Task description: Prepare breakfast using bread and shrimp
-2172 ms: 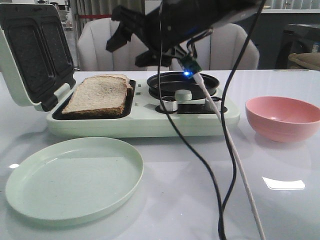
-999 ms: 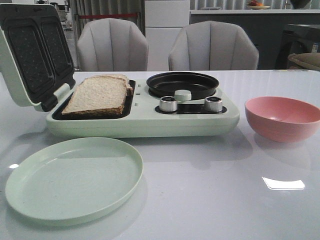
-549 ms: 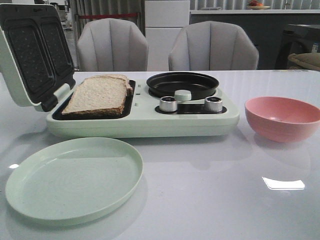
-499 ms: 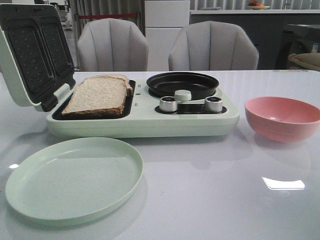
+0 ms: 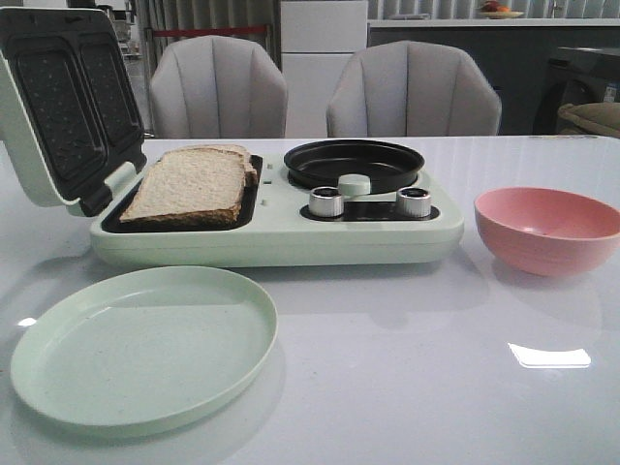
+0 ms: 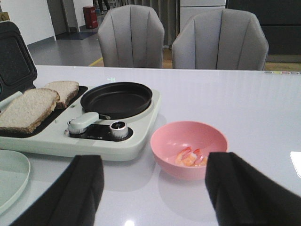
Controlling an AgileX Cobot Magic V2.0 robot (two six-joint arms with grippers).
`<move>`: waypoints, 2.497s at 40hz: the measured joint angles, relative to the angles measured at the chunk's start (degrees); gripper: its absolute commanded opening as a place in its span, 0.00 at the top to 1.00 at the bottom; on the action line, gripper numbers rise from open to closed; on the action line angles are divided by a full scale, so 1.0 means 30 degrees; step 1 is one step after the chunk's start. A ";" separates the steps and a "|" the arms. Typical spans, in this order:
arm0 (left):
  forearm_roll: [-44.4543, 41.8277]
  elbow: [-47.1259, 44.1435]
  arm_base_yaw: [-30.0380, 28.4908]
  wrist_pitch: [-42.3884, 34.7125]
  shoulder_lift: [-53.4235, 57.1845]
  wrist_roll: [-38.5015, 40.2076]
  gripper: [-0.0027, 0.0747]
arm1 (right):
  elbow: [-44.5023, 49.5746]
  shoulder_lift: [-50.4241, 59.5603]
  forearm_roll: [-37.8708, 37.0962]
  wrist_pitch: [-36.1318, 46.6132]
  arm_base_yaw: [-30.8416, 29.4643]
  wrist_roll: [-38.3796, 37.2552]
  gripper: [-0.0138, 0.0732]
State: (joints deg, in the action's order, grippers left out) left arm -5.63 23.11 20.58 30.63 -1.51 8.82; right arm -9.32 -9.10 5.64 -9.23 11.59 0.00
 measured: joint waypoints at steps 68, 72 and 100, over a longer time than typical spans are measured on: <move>1.0805 1.6164 -0.9499 -0.1032 -2.6042 -0.0037 0.29 | 0.0728 0.0031 0.0000 0.0000 0.0000 0.0000 0.20; 1.3942 1.6823 -1.0383 0.0307 -2.7333 -0.3192 0.29 | 0.0728 0.0031 0.0000 0.0000 0.0000 0.0000 0.20; 2.9447 1.7108 -1.2252 0.5869 -3.3850 -1.5274 0.45 | 0.0728 0.0031 0.0000 0.0000 0.0000 0.0000 0.20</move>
State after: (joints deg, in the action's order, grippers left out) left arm 82.70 74.43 -16.18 48.24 -103.06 -37.01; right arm -7.14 -9.01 5.64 -9.23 11.59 0.00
